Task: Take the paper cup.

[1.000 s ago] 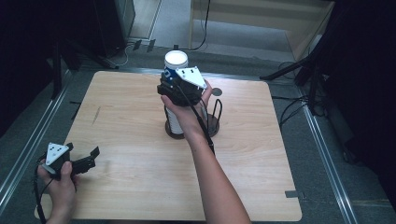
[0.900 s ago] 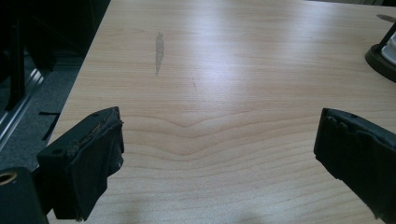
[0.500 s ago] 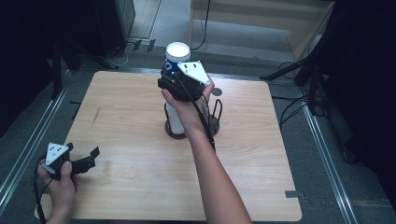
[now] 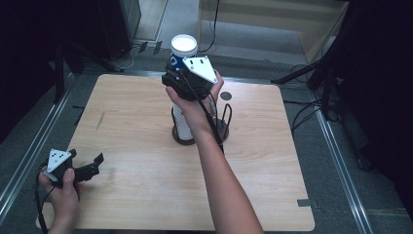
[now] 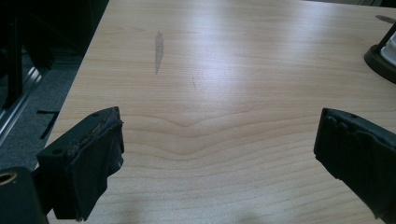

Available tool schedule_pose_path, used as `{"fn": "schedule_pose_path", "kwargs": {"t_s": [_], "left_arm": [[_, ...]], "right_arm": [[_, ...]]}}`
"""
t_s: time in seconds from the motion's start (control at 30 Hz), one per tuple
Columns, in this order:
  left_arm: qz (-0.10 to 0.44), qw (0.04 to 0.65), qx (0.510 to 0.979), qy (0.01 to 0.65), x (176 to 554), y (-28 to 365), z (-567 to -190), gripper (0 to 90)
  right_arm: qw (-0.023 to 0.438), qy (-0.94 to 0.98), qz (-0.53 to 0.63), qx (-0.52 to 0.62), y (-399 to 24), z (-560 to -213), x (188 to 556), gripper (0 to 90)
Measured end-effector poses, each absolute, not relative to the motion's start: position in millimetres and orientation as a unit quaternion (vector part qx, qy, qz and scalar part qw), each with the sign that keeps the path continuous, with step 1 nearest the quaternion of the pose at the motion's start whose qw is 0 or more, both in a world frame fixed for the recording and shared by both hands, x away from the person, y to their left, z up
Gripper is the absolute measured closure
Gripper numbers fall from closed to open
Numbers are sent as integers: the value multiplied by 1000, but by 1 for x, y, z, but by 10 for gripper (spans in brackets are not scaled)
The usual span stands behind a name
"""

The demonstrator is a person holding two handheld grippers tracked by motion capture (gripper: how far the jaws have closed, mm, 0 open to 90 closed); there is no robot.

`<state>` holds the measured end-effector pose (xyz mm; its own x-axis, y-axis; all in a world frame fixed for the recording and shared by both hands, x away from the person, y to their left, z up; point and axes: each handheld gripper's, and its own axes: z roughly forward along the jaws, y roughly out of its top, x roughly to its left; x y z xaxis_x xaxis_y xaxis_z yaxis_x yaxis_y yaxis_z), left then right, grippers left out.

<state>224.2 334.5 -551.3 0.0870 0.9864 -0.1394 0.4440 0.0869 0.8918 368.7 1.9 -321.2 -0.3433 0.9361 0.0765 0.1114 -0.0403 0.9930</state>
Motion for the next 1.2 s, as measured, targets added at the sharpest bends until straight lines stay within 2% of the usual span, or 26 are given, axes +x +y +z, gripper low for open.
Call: {"fn": "schedule_pose_path", "kwargs": {"t_s": [0.47, 1.2], "left_arm": [[313, 430, 599, 599, 224, 335, -551, 26], [315, 430, 599, 598, 224, 334, -551, 26]], "right_arm": [[366, 576, 582, 442, -5, -296, 370, 192], [380, 558, 581, 456, -40, -286, 364, 193]]}}
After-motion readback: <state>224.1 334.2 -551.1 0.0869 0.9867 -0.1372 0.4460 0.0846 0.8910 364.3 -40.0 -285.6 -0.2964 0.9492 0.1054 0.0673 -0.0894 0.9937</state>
